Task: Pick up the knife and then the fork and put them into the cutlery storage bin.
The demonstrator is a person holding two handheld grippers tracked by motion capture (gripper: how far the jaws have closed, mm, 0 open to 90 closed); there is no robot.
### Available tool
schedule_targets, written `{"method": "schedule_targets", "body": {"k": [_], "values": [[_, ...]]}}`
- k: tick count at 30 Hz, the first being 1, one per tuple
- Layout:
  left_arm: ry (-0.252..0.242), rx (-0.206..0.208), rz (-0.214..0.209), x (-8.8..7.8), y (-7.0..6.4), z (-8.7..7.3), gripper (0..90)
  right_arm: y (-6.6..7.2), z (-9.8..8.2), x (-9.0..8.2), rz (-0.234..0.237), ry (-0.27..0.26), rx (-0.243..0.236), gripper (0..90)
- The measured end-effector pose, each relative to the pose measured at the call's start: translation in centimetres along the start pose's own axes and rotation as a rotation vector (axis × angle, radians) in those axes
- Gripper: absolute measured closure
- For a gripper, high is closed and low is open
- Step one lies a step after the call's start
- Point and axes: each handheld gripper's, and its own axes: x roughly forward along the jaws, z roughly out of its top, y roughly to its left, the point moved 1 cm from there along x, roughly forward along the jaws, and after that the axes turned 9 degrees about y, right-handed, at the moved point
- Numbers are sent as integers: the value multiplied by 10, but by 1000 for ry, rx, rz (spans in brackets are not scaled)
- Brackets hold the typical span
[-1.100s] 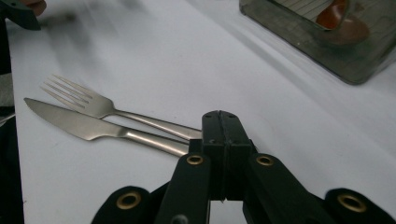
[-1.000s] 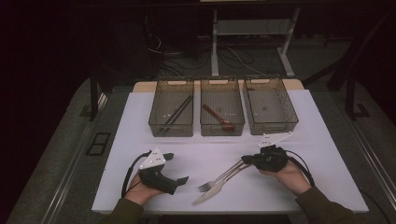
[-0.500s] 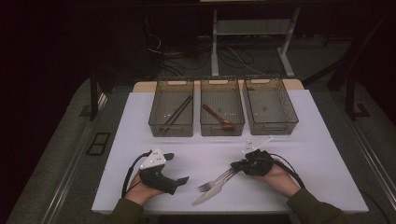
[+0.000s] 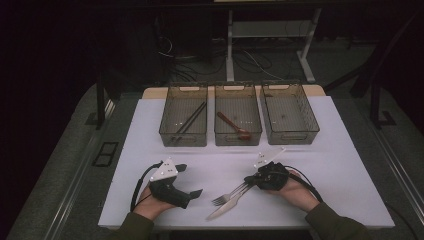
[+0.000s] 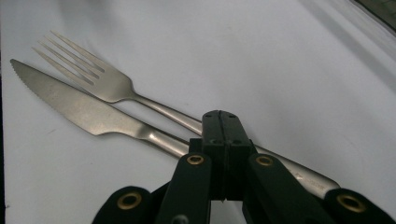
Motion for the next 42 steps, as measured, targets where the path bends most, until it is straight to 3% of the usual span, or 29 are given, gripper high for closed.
{"method": "schedule_targets", "body": {"k": [7, 10, 14, 20, 28, 32, 38, 42], "values": [[-1, -2, 1, -1, 1, 0, 0, 2, 0, -1, 5, 24, -18, 891], [-4, -3, 1, -1, 0, 0, 0, -1, -2, -3, -60, 41, -37, 891], [-1, -4, 1, -1, 1, 0, 0, -8, -5, -7, -71, 48, -3, 891], [-2, -3, 1, -1, 1, 0, 0, -10, -7, -9, -86, 62, -26, 891], [-2, -4, 0, -1, 1, 0, 0, -9, -12, -12, -55, 78, -34, 891], [-1, 0, -1, -1, 0, 0, 0, -10, -13, -13, -57, 89, -62, 891], [-5, -3, -1, -1, 0, 0, 0, -8, -15, -15, -15, 106, -59, 891], [-2, -4, -1, -1, 1, 0, 0, -8, -17, -17, -5, 126, -80, 891]]}}
